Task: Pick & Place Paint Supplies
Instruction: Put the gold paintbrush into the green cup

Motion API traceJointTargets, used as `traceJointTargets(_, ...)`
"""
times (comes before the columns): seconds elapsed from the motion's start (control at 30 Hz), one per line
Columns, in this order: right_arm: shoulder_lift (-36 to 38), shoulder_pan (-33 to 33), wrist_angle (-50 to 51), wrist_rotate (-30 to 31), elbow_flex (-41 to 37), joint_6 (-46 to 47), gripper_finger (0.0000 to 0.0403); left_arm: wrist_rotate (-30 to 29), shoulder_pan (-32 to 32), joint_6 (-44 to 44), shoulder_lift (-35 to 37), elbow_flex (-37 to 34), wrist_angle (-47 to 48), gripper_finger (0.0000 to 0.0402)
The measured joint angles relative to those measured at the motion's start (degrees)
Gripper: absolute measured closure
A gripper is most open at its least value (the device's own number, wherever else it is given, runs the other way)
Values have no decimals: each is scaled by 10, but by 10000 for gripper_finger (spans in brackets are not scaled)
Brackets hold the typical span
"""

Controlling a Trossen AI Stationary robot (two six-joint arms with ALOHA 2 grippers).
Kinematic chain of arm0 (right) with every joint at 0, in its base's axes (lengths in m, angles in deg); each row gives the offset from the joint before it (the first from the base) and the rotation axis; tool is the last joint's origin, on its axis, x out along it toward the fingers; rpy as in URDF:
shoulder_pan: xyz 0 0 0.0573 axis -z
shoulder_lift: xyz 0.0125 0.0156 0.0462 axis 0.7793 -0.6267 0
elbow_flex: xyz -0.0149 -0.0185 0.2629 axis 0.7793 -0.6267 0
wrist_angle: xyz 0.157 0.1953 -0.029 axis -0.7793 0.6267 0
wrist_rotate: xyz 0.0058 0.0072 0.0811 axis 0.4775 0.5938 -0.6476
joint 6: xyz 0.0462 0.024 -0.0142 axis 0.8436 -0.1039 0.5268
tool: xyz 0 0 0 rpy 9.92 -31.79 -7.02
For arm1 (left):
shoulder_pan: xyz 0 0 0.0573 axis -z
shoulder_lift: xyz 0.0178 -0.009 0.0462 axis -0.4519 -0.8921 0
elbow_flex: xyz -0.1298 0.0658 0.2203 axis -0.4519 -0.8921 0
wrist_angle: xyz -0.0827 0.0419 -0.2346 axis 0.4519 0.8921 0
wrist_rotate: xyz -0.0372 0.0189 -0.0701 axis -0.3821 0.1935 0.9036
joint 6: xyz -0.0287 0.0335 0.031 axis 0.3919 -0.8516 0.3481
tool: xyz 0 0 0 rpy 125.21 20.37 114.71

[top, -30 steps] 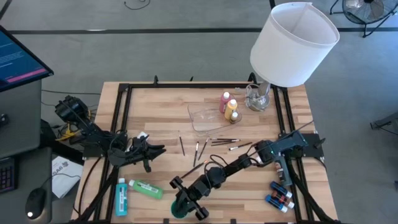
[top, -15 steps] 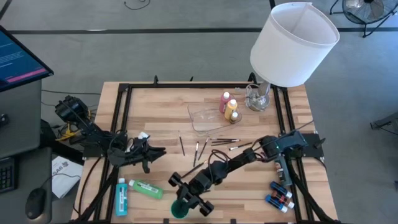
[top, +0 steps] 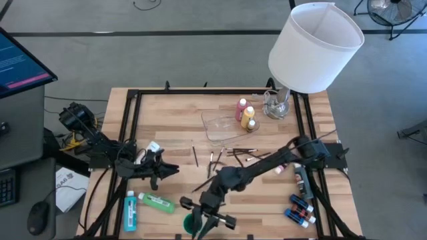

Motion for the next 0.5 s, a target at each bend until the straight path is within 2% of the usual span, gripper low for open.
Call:
traceJointTargets(0.2, 68, -18, 341, 16, 0, -93, 346, 14, 0, -24, 0, 13, 2, 401)
traceJointTargets(0.5, 136, -44, 644, 34, 0, -199, 346, 15, 0, -28, 0, 14, 2, 401)
